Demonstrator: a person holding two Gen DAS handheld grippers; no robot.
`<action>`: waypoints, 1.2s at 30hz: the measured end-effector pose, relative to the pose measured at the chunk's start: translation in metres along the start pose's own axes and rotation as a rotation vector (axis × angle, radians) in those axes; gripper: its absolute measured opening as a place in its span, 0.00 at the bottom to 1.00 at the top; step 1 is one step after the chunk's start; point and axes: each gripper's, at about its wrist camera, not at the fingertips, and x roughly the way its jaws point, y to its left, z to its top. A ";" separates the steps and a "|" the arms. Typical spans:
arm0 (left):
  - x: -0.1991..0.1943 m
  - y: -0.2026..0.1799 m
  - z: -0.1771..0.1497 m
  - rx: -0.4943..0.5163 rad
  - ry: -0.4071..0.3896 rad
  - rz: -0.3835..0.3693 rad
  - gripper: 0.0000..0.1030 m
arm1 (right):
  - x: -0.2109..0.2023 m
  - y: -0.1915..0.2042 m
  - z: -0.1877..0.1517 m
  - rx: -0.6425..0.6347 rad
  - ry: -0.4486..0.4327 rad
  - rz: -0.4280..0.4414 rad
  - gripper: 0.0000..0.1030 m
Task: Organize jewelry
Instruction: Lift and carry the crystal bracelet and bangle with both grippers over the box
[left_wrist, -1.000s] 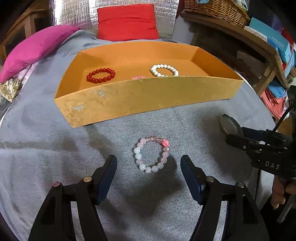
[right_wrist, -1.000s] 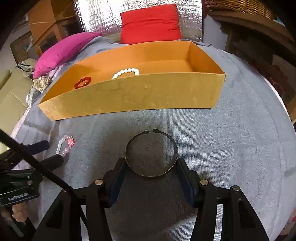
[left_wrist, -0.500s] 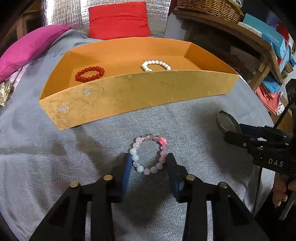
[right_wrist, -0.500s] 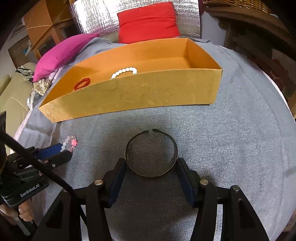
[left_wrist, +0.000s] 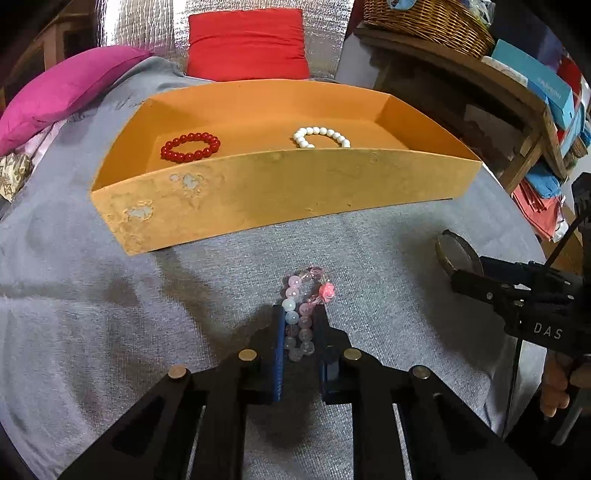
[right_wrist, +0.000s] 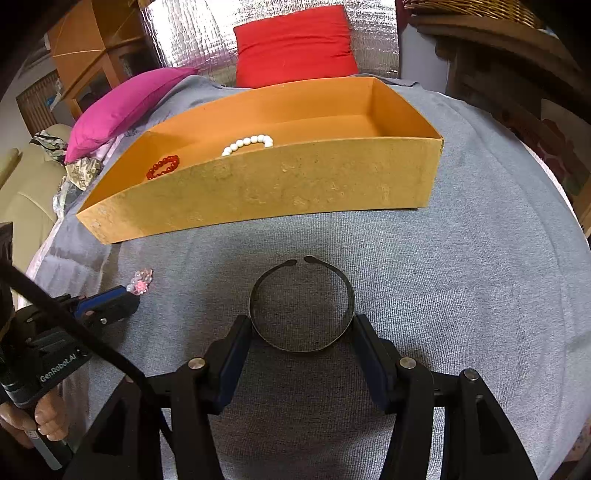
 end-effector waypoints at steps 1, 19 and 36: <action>-0.001 0.000 -0.001 -0.001 -0.001 -0.002 0.15 | 0.000 0.000 0.000 0.000 -0.001 -0.001 0.57; -0.046 -0.004 0.000 0.040 -0.112 0.018 0.15 | -0.026 -0.019 -0.001 0.058 -0.075 0.040 0.57; -0.099 -0.009 0.020 0.029 -0.331 0.023 0.15 | -0.089 -0.012 0.007 0.041 -0.383 0.136 0.57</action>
